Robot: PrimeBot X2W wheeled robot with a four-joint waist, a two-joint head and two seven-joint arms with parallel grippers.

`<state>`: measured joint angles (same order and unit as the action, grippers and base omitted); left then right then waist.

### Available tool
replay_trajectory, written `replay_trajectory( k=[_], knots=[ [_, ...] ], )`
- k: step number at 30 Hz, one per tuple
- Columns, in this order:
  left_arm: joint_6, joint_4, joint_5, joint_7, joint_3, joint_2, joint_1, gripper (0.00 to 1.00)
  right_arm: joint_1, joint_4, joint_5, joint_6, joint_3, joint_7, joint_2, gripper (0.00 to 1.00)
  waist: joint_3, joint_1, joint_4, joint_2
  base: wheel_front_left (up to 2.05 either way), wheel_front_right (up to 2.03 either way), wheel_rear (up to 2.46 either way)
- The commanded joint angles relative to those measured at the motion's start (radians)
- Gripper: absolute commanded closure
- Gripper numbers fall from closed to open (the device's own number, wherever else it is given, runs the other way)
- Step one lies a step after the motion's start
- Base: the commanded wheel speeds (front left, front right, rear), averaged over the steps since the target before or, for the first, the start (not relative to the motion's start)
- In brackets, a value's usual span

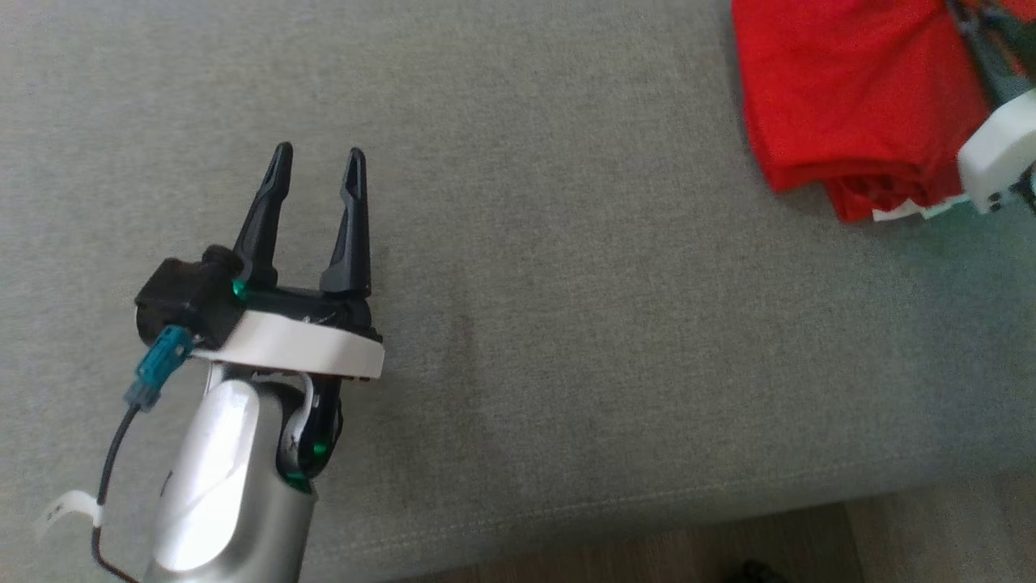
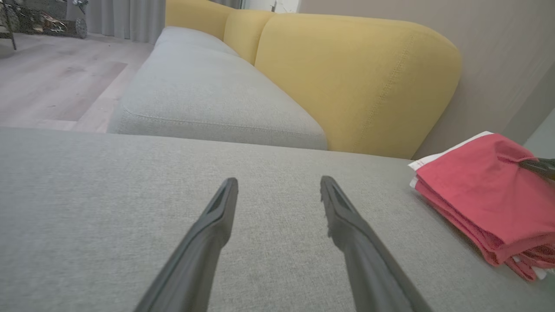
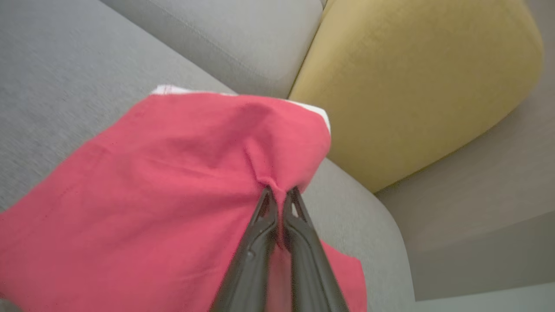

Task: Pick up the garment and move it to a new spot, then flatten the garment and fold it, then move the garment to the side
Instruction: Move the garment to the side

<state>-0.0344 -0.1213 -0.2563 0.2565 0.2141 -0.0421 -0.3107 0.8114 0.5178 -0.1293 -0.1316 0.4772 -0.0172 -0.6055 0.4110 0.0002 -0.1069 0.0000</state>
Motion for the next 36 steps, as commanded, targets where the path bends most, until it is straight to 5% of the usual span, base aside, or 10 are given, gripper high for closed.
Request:
replay_trajectory(
  k=[1, 20, 21, 22, 36],
  knots=[
    [-0.003, 0.029, 0.007, 0.005, -0.032, -0.008, -0.026, 0.00, 0.005, -0.019, -0.004, 0.001, -0.015, -0.009, -0.030, 1.00, 0.030, -0.0002, -0.020, 0.0000, 0.00, 0.00, 0.00],
    [-0.013, 0.021, 0.009, 0.005, -0.031, -0.008, -0.022, 0.00, -0.155, -0.121, 0.072, 0.001, -0.239, -0.267, -0.056, 1.00, 0.044, -0.0002, -0.022, 0.0000, 0.00, 0.00, 0.00],
    [-0.014, 0.020, 0.010, 0.005, -0.030, -0.008, -0.024, 0.00, -0.161, -0.124, 0.074, 0.001, -0.247, -0.272, -0.050, 0.60, 0.046, -0.0002, -0.021, 0.0000, 0.00, 0.00, 0.00],
    [-0.015, 0.018, 0.011, 0.005, -0.029, -0.008, -0.025, 0.00, -0.165, -0.129, 0.082, 0.001, -0.255, -0.273, -0.046, 0.00, 0.047, -0.0002, -0.021, 0.0000, 0.00, 0.00, 0.00],
    [0.000, 0.002, -0.026, 0.005, -0.037, -0.008, -0.012, 0.00, -0.187, -0.229, 0.167, 0.001, -0.348, -0.150, 0.093, 0.00, -0.066, -0.0002, 0.015, 0.0000, 0.00, 0.00, 0.00]
  ],
)
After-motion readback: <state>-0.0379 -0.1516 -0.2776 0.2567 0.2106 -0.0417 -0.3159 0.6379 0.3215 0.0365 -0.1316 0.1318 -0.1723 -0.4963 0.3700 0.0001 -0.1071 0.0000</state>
